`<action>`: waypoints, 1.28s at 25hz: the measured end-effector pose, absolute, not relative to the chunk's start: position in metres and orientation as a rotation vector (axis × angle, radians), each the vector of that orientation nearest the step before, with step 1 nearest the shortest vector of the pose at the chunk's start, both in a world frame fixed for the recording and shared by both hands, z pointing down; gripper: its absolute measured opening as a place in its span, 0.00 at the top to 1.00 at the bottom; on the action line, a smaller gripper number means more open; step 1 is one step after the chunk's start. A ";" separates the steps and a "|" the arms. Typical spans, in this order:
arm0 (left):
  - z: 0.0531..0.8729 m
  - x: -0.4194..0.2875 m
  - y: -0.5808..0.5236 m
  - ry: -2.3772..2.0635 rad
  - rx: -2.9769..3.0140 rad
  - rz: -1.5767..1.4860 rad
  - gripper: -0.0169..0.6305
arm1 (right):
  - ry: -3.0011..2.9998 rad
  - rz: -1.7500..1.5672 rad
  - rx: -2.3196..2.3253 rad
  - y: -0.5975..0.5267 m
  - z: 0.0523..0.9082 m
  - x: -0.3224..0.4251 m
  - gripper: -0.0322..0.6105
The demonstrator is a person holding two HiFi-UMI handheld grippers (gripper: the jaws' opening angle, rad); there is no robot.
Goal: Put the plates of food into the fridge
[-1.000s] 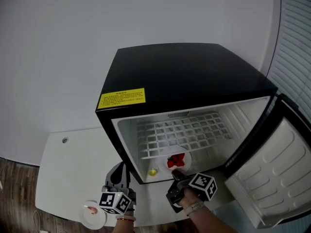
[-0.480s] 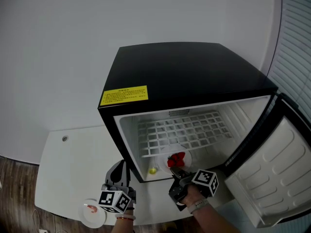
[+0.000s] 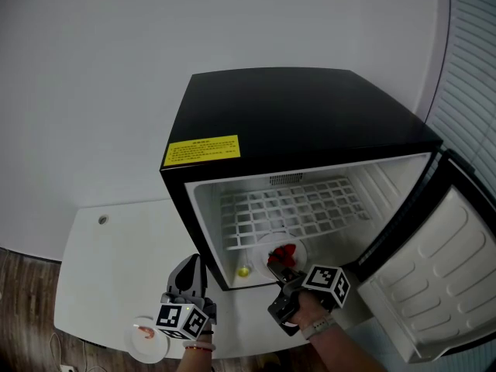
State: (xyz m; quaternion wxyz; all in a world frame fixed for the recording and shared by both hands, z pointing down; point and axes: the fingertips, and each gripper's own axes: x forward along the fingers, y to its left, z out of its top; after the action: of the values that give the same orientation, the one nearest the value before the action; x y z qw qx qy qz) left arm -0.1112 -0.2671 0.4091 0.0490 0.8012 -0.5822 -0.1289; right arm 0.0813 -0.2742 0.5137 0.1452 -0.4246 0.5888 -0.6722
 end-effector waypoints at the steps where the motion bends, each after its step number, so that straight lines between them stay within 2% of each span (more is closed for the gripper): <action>1: 0.409 -0.111 -0.267 -1.774 2.441 -0.394 0.96 | 1.708 -1.941 -1.224 -0.273 0.514 0.080 0.48; 24: 0.416 -0.114 -0.253 -1.777 2.414 -0.386 0.96 | 1.870 -1.984 -1.144 -0.226 0.532 0.060 0.47; 29: 0.413 -0.115 -0.244 -1.770 2.412 -0.387 0.96 | 2.004 -1.892 -1.077 -0.209 0.519 0.045 0.48; 31: 0.410 -0.115 -0.239 -1.763 2.420 -0.388 0.96 | 2.085 -1.789 -1.078 -0.205 0.506 0.042 0.56; 32: 0.409 -0.115 -0.236 -1.758 2.428 -0.394 0.96 | 2.130 -1.723 -1.092 -0.204 0.498 0.042 0.69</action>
State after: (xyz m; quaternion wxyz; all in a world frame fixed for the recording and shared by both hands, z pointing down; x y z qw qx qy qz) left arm -0.1152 -0.2364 0.4088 0.0591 0.8018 -0.5803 -0.1301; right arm 0.0423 -0.2044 0.4982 0.0963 -0.3686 0.7189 -0.5815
